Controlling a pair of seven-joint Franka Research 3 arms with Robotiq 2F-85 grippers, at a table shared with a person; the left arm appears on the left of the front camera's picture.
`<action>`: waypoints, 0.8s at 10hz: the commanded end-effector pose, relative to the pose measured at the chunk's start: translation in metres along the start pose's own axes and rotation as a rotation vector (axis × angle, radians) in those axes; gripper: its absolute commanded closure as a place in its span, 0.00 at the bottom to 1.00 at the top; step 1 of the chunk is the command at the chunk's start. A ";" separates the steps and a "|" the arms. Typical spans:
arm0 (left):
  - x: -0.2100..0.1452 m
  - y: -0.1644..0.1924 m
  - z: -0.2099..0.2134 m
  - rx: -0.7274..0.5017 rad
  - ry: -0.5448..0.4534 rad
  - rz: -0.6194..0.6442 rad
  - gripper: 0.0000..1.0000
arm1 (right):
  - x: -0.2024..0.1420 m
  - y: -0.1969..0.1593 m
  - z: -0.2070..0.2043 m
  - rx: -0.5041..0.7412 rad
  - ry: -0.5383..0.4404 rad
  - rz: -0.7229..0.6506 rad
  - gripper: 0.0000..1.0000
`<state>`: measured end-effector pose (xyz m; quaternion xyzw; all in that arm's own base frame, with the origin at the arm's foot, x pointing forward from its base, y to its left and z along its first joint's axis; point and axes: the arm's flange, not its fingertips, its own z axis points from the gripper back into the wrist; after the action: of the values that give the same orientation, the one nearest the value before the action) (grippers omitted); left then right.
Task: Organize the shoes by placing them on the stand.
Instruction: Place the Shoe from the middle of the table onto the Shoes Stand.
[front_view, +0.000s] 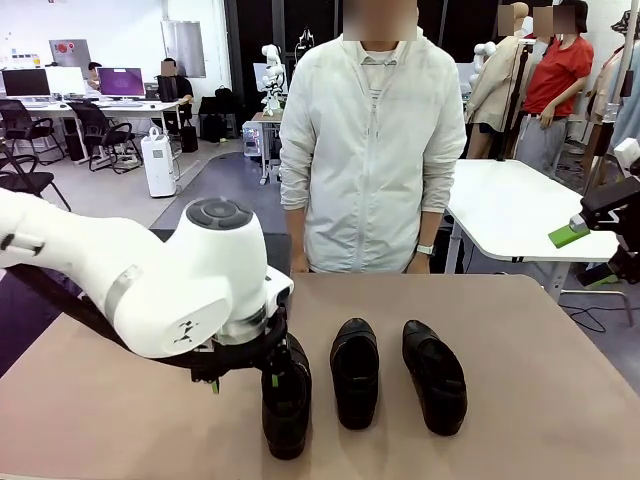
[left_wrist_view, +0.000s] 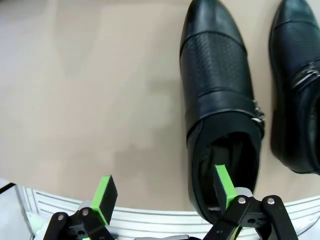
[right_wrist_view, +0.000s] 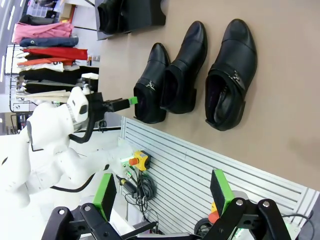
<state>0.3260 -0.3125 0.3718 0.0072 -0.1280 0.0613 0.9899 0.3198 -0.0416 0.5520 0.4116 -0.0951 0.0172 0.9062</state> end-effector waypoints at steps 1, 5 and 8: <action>0.001 -0.010 -0.014 0.017 0.023 0.019 0.00 | 0.002 -0.001 0.004 0.004 0.006 0.018 0.00; 0.000 -0.014 -0.024 0.007 -0.014 0.038 0.60 | 0.002 -0.001 0.004 0.004 0.006 0.018 0.00; -0.003 -0.017 -0.023 0.006 -0.026 0.026 1.00 | 0.002 -0.001 0.004 0.004 0.006 0.018 0.00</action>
<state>0.3289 -0.3240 0.3548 0.0054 -0.1254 0.0658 0.9899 0.3198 -0.0416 0.5520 0.4117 -0.0950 0.0172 0.9062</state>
